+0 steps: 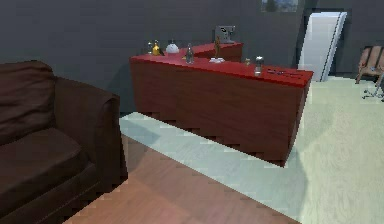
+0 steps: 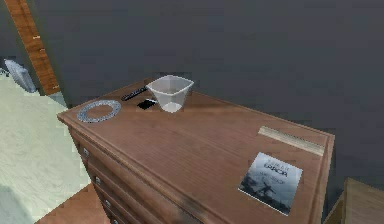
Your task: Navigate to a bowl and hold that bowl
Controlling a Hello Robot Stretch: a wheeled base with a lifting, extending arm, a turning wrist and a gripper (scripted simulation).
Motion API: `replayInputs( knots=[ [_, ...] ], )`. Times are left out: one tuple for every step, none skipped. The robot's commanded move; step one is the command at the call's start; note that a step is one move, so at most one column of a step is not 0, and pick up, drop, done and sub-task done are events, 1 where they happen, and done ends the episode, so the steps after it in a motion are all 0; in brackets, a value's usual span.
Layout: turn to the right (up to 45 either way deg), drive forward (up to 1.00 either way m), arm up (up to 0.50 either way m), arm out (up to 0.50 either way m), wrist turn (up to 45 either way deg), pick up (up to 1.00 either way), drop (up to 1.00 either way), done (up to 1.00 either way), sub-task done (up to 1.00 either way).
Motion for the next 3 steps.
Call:
replayInputs(
  knots=[
    [0.0, 0.0, 0.5, 0.0, 0.0, 0.0, 0.0, 0.0, 0.0],
    [0.0, 0.0, 0.38, 0.0, 0.0, 0.0, 0.0, 0.0, 0.0],
    [0.0, 0.0, 0.0, 0.48, 0.0, 0.0, 0.0, 0.0, 0.0]
  ],
)
